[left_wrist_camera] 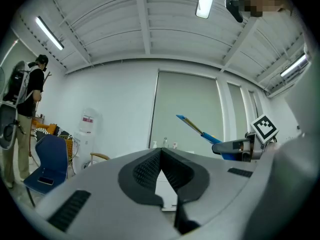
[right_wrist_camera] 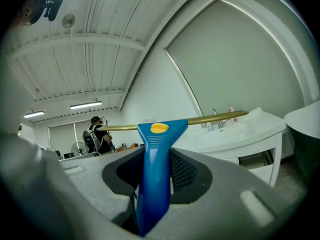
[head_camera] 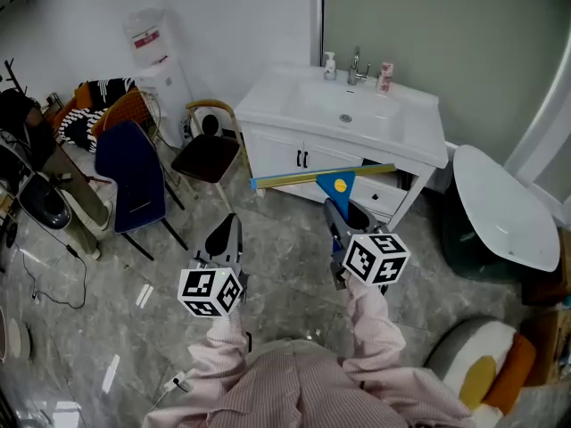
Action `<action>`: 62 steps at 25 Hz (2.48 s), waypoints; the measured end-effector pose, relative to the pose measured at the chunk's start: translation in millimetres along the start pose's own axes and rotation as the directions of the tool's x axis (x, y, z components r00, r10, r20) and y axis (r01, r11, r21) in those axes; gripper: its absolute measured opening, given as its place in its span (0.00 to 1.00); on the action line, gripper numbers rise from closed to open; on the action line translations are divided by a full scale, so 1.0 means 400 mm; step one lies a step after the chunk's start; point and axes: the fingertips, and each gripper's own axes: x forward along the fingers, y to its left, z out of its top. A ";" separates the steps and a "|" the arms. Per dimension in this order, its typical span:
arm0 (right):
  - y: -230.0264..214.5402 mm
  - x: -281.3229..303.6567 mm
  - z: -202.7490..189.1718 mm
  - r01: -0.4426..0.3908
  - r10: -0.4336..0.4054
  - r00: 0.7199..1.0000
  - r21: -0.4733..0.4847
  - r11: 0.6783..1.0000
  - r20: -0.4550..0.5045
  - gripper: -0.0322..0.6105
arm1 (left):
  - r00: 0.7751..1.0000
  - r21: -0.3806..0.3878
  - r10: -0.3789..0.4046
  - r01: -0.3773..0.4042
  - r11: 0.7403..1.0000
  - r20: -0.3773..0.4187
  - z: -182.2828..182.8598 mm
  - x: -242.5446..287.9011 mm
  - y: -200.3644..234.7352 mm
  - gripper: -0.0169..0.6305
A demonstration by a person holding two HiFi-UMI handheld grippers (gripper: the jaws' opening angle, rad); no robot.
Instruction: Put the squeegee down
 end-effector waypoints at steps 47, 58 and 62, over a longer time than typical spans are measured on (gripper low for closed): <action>-0.263 0.843 0.050 0.045 -0.040 0.998 0.089 0.995 -0.055 0.26 | 0.998 -0.059 -0.044 0.041 0.997 -0.048 -0.014 0.763 0.519 0.03; -0.319 0.935 0.046 0.054 -0.045 0.996 0.117 0.992 -0.079 0.26 | 0.996 -0.066 -0.045 0.039 0.997 -0.078 -0.042 0.853 0.560 0.03; -0.361 1.005 0.051 0.052 -0.041 0.995 0.131 0.990 -0.088 0.26 | 0.996 -0.071 -0.027 0.021 0.997 -0.084 -0.052 0.918 0.596 0.03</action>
